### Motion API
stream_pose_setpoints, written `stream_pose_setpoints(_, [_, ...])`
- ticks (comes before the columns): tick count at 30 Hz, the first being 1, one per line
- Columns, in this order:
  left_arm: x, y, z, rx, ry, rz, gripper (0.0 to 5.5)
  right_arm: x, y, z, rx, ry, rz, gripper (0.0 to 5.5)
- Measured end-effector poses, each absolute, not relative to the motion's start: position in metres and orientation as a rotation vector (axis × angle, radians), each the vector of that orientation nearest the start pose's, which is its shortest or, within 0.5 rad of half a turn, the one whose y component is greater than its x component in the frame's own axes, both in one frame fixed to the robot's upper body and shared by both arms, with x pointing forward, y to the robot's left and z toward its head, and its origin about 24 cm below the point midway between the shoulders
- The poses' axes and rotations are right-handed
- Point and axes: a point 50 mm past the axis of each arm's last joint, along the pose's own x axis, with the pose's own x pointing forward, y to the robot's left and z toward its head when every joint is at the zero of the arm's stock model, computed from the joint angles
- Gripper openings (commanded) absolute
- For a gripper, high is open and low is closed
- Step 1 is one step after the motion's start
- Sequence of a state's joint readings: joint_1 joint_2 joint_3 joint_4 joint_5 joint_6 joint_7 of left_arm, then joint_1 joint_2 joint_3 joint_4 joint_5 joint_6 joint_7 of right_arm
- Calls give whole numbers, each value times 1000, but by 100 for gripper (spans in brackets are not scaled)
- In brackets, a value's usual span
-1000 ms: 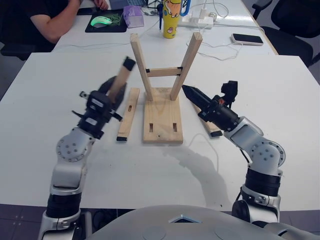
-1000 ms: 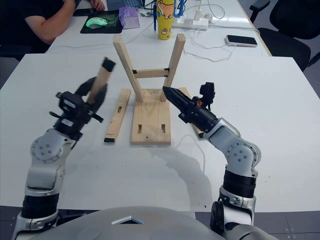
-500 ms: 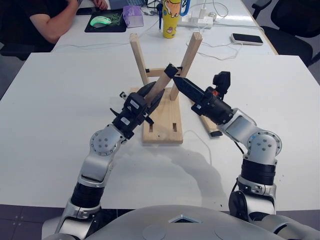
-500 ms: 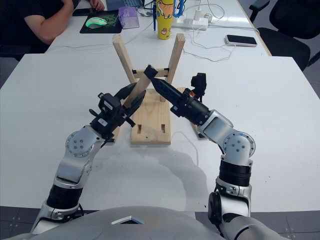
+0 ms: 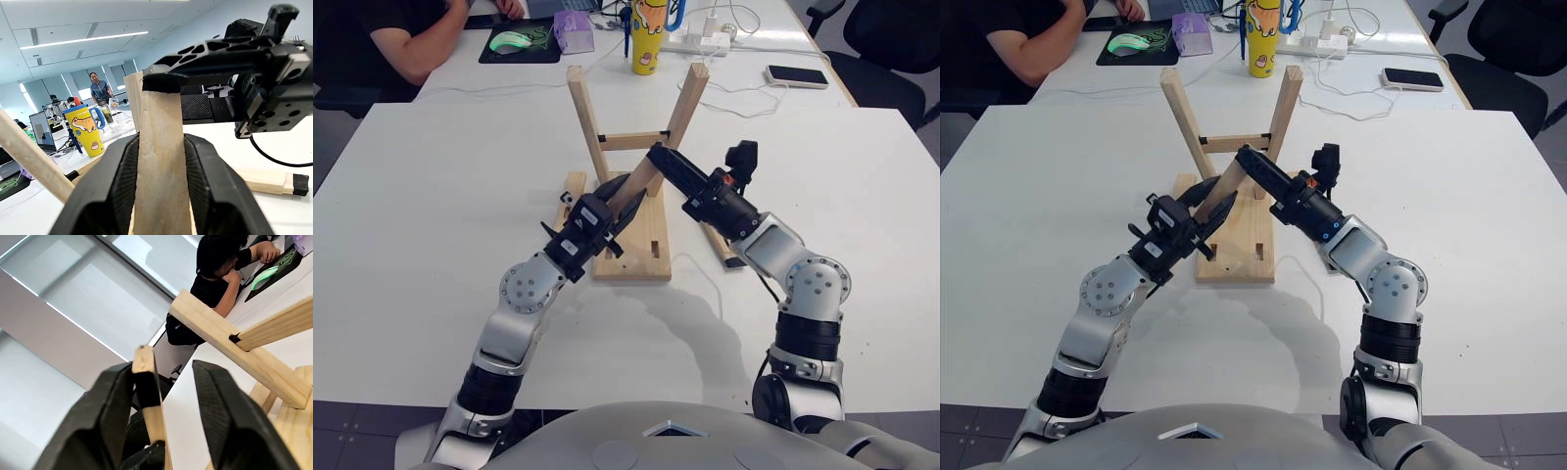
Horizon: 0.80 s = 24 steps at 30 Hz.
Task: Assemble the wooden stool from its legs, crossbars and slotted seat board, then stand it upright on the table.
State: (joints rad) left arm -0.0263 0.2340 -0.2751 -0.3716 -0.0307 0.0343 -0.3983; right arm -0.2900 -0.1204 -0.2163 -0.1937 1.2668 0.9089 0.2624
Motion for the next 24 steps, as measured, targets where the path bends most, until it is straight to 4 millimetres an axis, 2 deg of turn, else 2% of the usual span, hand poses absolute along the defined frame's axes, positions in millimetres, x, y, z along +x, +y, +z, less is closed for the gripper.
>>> stream_pose_setpoints(8, [224, 89, 110, 210, -265, -723, 133, 266, -119, 137, 984, 189, 906, 43])
stream_pose_setpoints(16, [223, 87, 110, 191, -252, -715, 133, 267, -118, 136, 982, 198, 901, 43])
stream_pose_setpoints(17, [223, 87, 110, 188, -249, -714, 170, 267, -118, 136, 982, 199, 899, 43])
stream_pose_setpoints(21, [224, 88, 113, 157, -261, -696, 215, 268, -117, 132, 968, 217, 883, 43])
stream_pose_setpoints(24, [224, 94, 119, 127, -285, -672, 261, 271, -125, 125, 897, 232, 797, 43])
